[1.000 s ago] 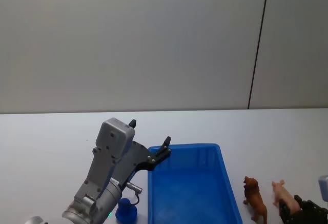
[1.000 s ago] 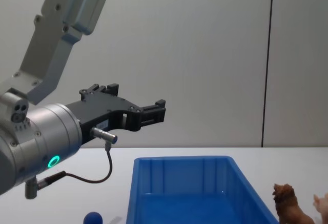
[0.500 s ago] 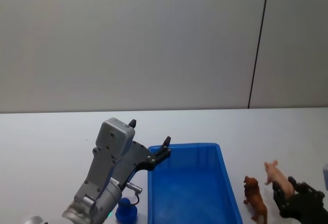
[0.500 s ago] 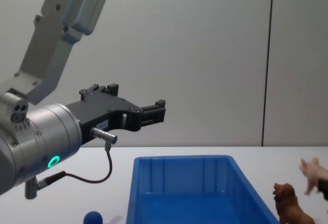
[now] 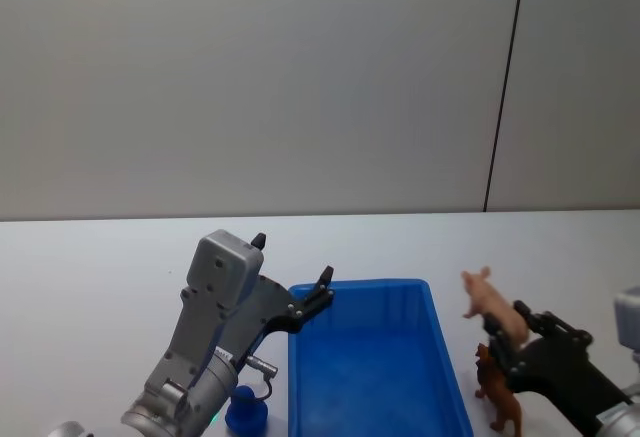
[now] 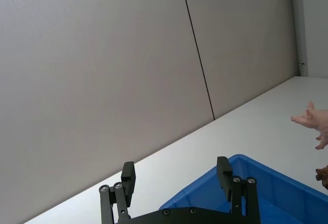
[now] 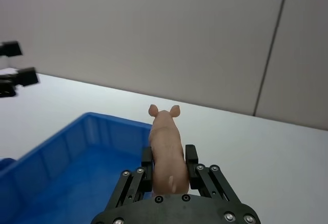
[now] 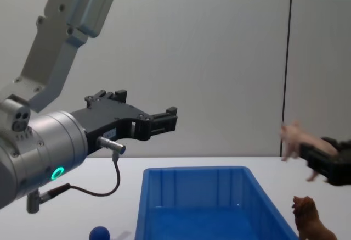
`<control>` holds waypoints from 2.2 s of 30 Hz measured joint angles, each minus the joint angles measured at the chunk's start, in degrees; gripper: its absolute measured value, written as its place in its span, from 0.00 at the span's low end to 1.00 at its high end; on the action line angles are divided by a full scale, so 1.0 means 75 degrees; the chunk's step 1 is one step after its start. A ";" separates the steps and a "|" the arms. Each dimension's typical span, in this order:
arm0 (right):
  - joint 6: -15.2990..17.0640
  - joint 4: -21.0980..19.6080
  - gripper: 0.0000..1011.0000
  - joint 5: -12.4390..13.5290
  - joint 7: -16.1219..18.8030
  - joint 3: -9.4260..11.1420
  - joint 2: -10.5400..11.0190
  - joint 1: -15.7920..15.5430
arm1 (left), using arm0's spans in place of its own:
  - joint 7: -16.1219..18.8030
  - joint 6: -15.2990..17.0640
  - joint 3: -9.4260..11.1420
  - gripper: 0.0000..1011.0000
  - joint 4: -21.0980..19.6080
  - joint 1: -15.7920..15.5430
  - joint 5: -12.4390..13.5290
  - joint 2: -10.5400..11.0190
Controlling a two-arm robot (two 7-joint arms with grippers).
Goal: Pick up the two dolls from the table and place them into the box.
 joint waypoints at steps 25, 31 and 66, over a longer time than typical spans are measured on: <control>0.0085 0.0808 0.80 -0.0334 0.1356 -0.0479 -0.0588 0.0726 | 0.0000 0.0000 0.0000 0.99 0.0000 0.0000 0.0000 0.0000; 0.0106 0.0881 0.97 -0.0406 0.1169 -0.0488 -0.0608 0.0749 | 0.0000 0.0000 0.0000 0.99 0.0000 0.0000 0.0000 0.0000; 0.0848 0.0427 0.99 -0.0384 -0.0586 -0.0101 -0.0044 -0.0102 | 0.0000 0.0000 0.0000 0.99 0.0000 0.0000 0.0000 0.0000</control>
